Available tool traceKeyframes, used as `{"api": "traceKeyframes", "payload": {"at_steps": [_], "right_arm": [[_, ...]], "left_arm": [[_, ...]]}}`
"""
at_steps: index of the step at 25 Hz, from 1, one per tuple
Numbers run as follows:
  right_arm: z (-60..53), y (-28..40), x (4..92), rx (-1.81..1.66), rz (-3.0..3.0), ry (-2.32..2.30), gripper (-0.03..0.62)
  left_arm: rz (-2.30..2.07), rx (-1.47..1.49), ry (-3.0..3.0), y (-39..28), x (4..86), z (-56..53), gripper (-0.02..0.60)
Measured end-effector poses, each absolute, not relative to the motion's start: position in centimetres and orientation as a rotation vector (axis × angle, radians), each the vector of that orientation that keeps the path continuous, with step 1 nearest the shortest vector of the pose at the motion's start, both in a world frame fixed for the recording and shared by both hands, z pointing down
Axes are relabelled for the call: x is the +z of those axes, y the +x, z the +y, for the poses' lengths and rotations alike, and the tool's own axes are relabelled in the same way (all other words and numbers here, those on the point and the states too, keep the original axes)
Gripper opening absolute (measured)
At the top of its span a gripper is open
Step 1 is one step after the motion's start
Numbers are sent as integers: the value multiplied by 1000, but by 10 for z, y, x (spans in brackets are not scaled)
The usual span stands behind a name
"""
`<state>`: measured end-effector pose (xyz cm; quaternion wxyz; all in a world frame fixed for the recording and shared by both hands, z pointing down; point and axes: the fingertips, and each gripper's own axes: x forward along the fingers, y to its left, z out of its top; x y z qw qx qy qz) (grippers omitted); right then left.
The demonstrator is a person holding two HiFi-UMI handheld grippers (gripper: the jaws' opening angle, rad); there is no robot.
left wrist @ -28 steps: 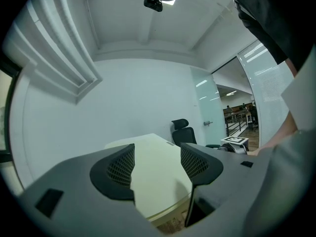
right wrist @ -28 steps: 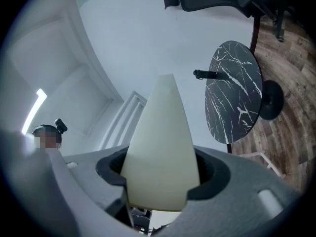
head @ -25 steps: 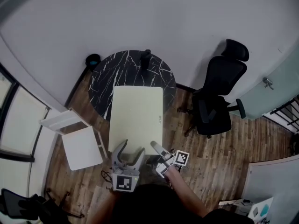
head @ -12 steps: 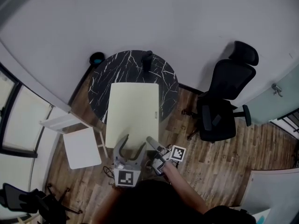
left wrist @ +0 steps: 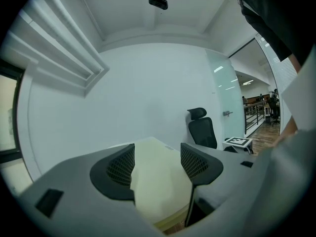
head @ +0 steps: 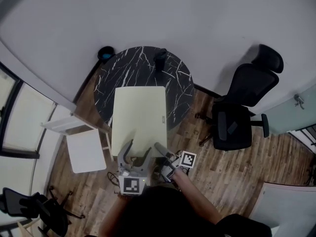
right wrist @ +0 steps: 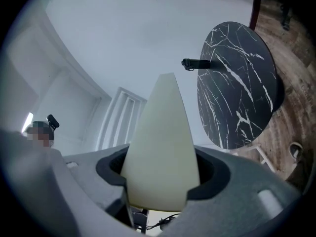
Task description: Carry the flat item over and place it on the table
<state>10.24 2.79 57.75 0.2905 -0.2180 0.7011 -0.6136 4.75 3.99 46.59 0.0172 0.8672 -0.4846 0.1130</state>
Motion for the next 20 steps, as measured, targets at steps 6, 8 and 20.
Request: {"api": "traceKeyframes", "payload": {"at_steps": [6, 8, 20], "right_arm": [[-16, 95, 596, -1652, 1861, -620, 299], [-34, 91, 599, -1658, 1852, -640, 299], [-134, 76, 637, -1710, 1814, -808, 299]], "left_arm": [[-1439, 346, 2690, 33, 488, -11, 287], [-1411, 348, 2718, 28, 490, -31, 287], [-1299, 361, 2770, -17, 491, -127, 287]]}}
